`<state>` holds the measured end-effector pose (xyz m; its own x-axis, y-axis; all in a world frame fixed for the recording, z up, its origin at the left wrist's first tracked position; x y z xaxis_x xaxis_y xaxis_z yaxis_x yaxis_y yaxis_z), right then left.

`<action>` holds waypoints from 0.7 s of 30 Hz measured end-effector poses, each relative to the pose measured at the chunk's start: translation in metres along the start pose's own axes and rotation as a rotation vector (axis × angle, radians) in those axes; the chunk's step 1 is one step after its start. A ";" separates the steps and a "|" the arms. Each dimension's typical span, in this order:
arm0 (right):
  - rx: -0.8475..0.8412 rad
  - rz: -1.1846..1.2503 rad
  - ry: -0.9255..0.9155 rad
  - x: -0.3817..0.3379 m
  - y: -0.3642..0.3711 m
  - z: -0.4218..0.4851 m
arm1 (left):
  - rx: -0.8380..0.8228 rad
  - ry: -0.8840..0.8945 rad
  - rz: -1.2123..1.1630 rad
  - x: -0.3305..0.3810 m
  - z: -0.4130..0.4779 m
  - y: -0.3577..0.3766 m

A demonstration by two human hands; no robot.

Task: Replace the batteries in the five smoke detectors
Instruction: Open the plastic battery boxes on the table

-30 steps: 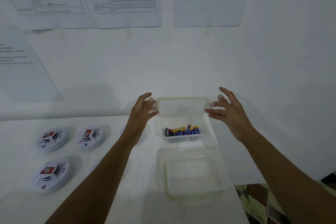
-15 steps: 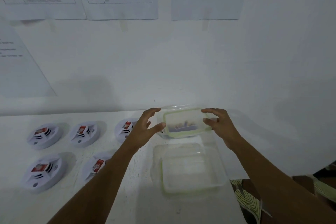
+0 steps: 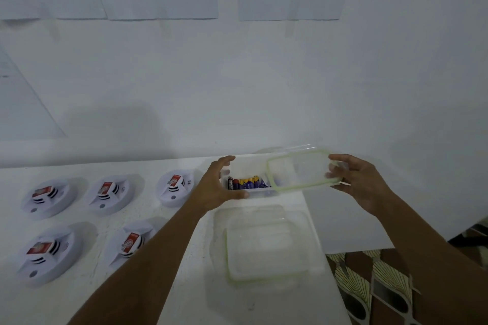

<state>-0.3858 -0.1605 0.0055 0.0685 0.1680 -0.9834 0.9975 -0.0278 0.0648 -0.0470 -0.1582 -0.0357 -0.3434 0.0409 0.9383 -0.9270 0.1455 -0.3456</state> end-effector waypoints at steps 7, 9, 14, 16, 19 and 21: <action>0.051 0.007 -0.035 -0.001 -0.021 -0.006 | 0.197 -0.014 -0.060 -0.003 -0.003 -0.039; 0.038 0.000 -0.038 0.003 -0.013 -0.004 | 0.248 -0.007 -0.100 0.000 -0.004 -0.053; -0.049 0.023 -0.023 0.023 0.035 0.002 | 0.207 0.029 -0.135 0.014 -0.007 -0.050; -0.085 0.028 0.007 0.028 0.052 0.005 | 0.169 0.020 -0.121 0.016 -0.008 -0.040; -0.070 -0.136 0.016 0.028 0.065 0.008 | 0.132 0.012 -0.074 0.015 -0.007 -0.024; -0.065 -0.317 -0.019 0.027 0.067 0.009 | 0.130 0.019 -0.026 0.016 -0.004 -0.013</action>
<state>-0.3172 -0.1669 -0.0178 -0.2457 0.1400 -0.9592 0.9681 0.0860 -0.2354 -0.0394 -0.1554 -0.0159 -0.3176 0.0579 0.9465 -0.9476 0.0173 -0.3190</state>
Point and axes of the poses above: each hand's wrist, its own z-axis towards the middle knuckle, its own y-axis out of the palm, x = y × z, the point moved 4 cm from there along z, towards the middle knuckle, and after that the axes turned 2 degrees about -x, right-handed, at the moved point
